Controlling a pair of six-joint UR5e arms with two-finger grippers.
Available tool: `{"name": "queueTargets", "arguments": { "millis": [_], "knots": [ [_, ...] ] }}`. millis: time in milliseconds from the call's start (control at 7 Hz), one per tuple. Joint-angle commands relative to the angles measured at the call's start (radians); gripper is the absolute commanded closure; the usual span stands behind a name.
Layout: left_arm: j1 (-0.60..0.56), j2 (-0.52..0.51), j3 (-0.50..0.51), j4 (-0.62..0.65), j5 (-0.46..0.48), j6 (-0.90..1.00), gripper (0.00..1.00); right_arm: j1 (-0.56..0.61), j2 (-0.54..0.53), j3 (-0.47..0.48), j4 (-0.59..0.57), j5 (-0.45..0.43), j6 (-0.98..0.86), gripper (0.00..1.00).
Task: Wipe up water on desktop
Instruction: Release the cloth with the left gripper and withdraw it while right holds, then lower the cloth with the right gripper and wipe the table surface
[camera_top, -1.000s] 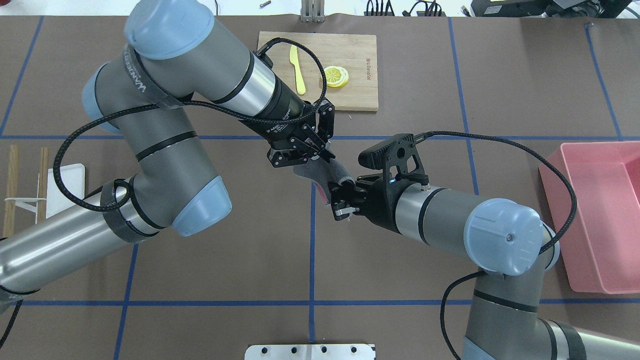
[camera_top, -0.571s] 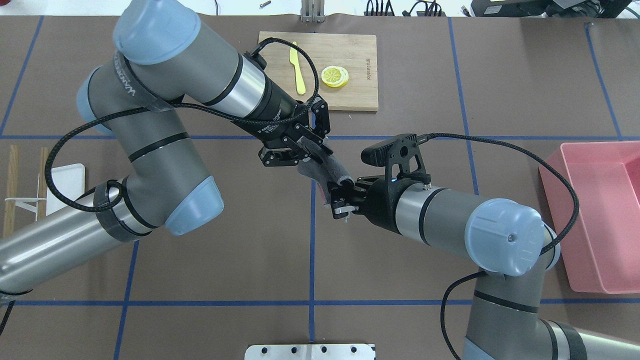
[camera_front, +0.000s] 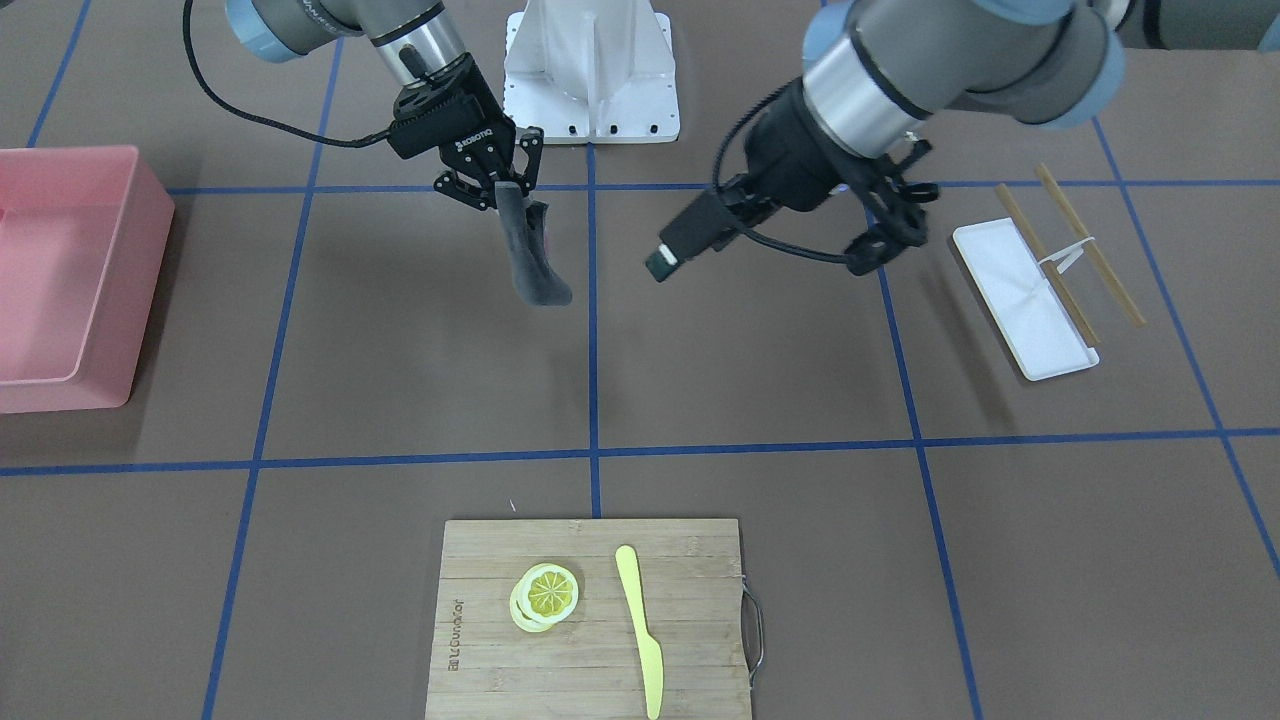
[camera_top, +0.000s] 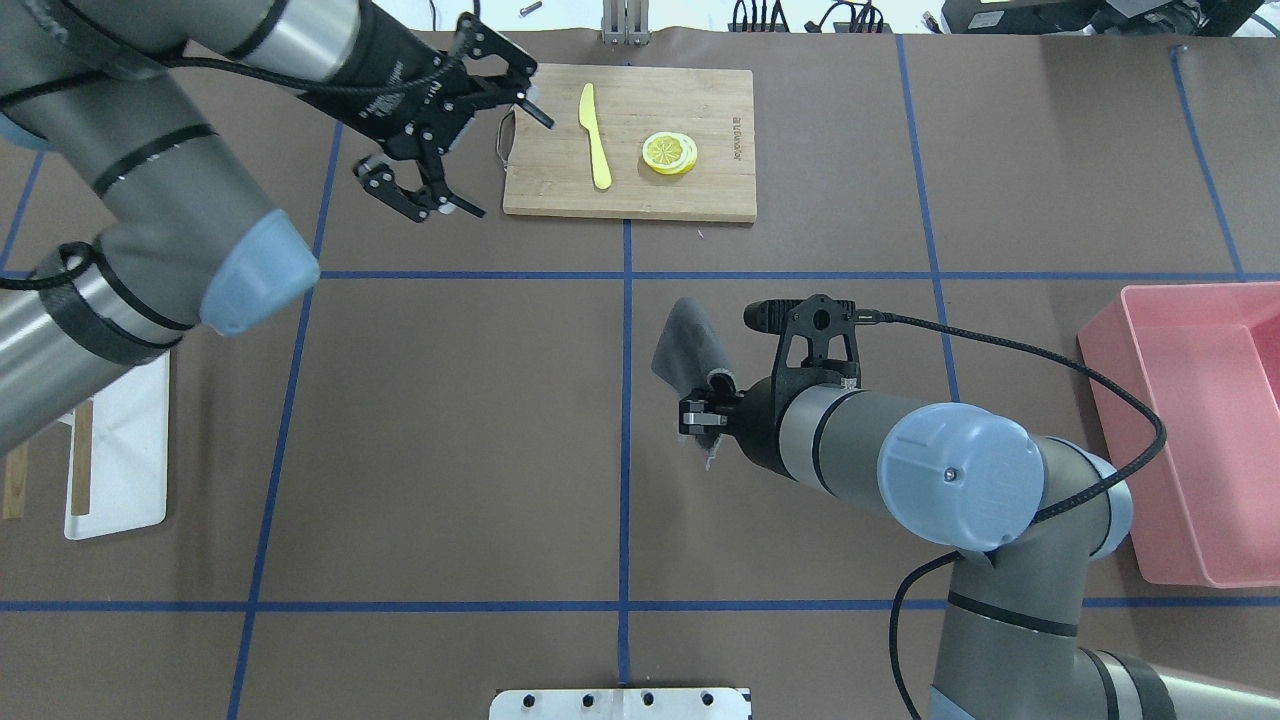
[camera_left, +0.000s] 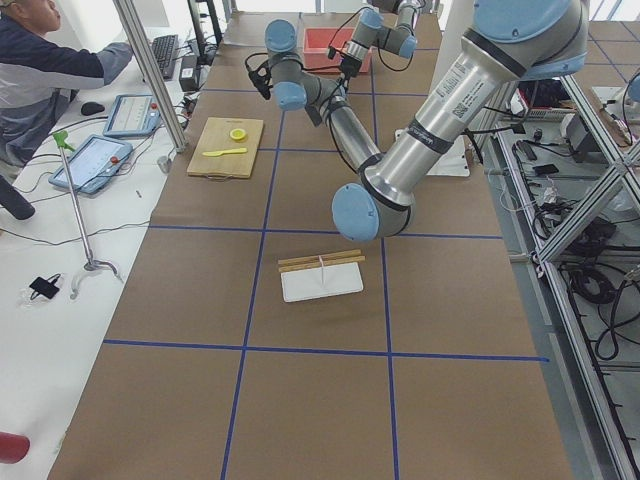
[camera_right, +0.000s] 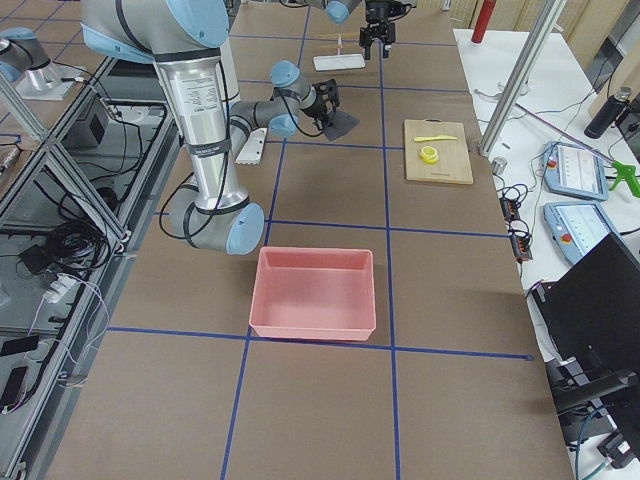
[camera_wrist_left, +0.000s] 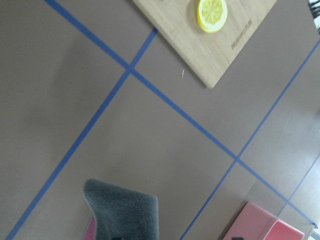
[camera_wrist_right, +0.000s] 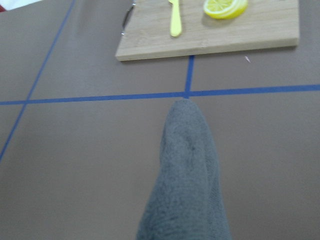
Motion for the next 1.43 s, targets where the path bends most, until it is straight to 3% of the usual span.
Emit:
{"name": "queueTargets", "arguments": {
  "millis": [0, 143, 286, 571, 857, 1000, 1286],
  "knots": [
    [-0.144, 0.103, -0.018, 0.003, -0.039, 0.136, 0.03, 0.109, -0.087, 0.028, -0.199, 0.188, 0.032, 1.00],
    [-0.187, 0.164, -0.020, 0.003, -0.033, 0.252, 0.03, 0.228, -0.205, 0.054, -0.201, 0.390, 0.005, 1.00],
    [-0.242, 0.215, -0.020, 0.003, -0.033, 0.356, 0.03, 0.320, -0.308, 0.062, -0.197, 0.508, -0.123, 1.00],
    [-0.325, 0.356, -0.049, 0.004, -0.031, 0.625, 0.03, 0.341, -0.431, 0.064, -0.206, 0.533, -0.248, 1.00],
    [-0.402, 0.471, -0.052, 0.004, -0.018, 0.940, 0.03, 0.254, -0.383, 0.058, -0.213, 0.533, -0.215, 1.00],
    [-0.427, 0.532, -0.052, 0.004, 0.030, 1.096, 0.03, 0.185, -0.303, 0.053, -0.253, 0.547, -0.138, 1.00],
    [-0.438, 0.621, -0.052, 0.007, 0.117, 1.356, 0.03, 0.055, -0.001, -0.057, -0.368, 0.536, 0.063, 1.00]
  ]
}}
